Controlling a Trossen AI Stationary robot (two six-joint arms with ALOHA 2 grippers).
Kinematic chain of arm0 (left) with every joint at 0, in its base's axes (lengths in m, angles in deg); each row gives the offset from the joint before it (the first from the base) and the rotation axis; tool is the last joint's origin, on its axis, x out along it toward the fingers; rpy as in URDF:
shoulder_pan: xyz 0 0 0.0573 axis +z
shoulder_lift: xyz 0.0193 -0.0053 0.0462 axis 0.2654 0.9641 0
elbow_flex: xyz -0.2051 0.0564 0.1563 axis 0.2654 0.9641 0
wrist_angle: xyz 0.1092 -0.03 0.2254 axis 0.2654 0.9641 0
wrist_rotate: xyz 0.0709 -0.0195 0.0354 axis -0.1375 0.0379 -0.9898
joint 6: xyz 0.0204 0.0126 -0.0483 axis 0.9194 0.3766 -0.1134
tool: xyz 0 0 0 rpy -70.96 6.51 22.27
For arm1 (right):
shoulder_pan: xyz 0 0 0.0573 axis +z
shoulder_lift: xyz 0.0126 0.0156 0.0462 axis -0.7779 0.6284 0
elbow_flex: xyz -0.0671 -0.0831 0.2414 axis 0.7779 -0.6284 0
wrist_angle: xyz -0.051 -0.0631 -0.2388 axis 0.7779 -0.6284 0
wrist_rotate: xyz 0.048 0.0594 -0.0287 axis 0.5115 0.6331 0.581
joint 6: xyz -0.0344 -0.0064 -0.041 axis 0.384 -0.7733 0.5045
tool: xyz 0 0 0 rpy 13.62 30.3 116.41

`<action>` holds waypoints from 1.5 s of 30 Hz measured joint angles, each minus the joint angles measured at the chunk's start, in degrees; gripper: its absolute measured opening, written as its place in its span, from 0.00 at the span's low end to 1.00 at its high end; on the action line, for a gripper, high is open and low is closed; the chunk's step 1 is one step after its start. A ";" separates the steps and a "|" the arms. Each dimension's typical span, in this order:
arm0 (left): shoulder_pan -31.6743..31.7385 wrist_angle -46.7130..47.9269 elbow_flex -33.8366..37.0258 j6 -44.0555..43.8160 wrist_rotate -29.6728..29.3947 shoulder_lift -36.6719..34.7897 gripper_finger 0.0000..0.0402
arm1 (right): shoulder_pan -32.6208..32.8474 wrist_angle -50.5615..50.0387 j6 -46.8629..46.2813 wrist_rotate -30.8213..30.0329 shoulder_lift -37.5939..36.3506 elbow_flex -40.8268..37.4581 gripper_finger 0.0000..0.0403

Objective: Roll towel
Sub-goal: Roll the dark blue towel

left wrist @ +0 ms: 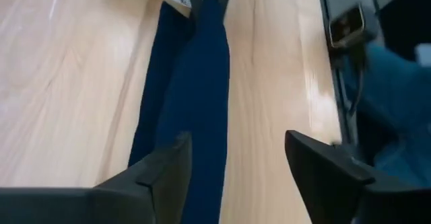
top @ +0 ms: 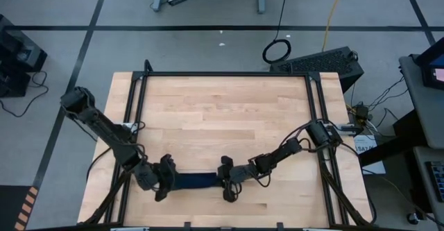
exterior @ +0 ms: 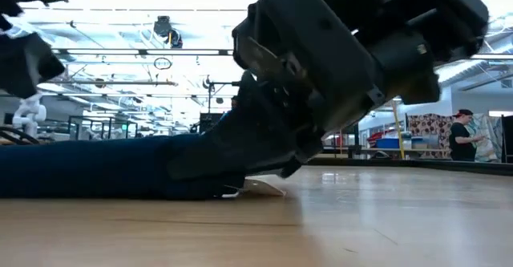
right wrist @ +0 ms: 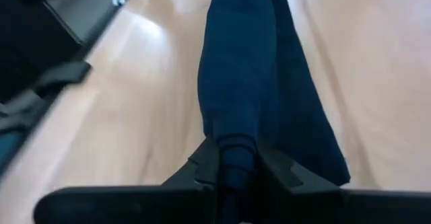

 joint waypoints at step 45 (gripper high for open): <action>-4.00 2.32 0.02 1.57 -6.92 12.66 0.04 | -3.63 -14.72 -11.69 12.92 -6.81 -0.51 0.36</action>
